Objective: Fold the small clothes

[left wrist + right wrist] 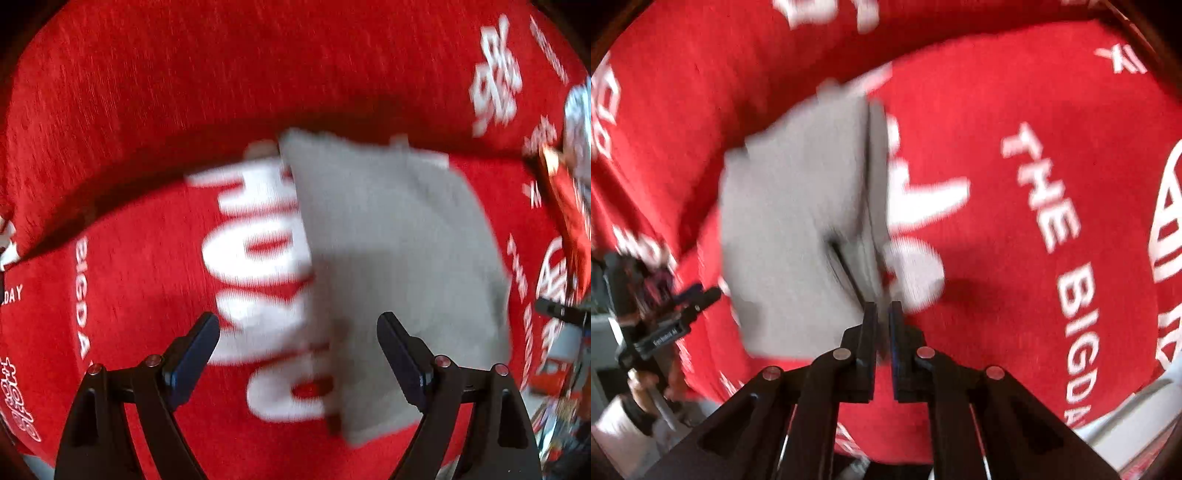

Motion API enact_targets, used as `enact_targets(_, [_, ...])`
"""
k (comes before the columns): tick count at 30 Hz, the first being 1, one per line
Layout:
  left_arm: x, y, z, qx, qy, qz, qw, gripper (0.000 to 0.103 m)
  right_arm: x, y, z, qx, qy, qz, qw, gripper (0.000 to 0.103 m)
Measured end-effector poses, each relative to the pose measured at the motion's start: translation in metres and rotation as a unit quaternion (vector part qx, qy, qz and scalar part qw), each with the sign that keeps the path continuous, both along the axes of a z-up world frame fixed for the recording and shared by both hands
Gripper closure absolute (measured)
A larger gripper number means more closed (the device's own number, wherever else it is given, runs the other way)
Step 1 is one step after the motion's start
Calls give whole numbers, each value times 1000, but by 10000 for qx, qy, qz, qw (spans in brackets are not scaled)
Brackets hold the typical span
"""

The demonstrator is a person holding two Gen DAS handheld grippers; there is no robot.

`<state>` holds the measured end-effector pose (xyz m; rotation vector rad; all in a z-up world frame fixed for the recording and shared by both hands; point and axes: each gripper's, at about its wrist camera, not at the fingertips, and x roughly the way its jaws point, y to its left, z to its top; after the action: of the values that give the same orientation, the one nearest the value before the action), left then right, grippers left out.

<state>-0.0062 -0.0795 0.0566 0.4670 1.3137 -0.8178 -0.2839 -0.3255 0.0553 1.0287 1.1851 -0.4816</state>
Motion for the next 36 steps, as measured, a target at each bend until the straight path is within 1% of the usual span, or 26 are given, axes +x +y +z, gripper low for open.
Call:
enact_targets(2, [10,-14,-2,-13,-104,118,9999,15,21,-7,7,-127,-184,159,9996,96])
enact_targets(4, [14,-37,-12,28,-140,192,9997,15,45,-11,4,-193,-222,384,9988,96])
enact_targets(7, [11,-48,-37,331,-71,213,9992,15,76,-8,-6,-221,-191,643,9975,96])
enact_targets(9, [5,-49,-51,379,48,258,9989,15,84,-1,-23,-269,99,826,9962,96])
enact_targets(10, [4,-48,-52,340,58,301,9990,15,84,1,-35,-313,363,903,9948,97])
enact_targets(11, [3,-48,-51,338,57,307,9989,15,82,1,-45,-336,539,956,9934,99])
enact_targets(13, [5,-49,-50,356,97,283,9989,15,75,-2,-51,-342,365,891,9948,101])
enact_targets(17, [4,-50,-48,417,123,193,9989,15,61,-11,-45,-203,379,662,9969,101])
enact_targets(20, [6,-51,-47,464,156,224,9985,15,48,-18,-35,62,147,367,9992,100])
enact_targets(21, [6,-51,-47,475,168,229,9985,15,43,-19,-32,104,82,287,9995,100])
enact_targets(22, [5,-50,-48,483,179,235,9984,15,37,-22,-29,154,28,189,9997,94])
enact_targets(28, [5,-52,-51,521,232,254,9980,15,5,-36,-24,449,-22,-278,9986,93])
enact_targets(30, [5,-53,-51,544,247,251,9979,15,2,-40,-27,519,-39,-366,9980,84])
enact_targets(32, [6,-54,-51,568,260,247,9977,15,1,-40,-31,555,-42,-443,9975,61])
enact_targets(33, [6,-54,-51,578,268,247,9977,15,1,-41,-33,580,-61,-471,9972,60])
enact_targets(36, [6,-55,-52,614,295,273,9973,15,4,-43,-39,679,-108,-523,9963,59])
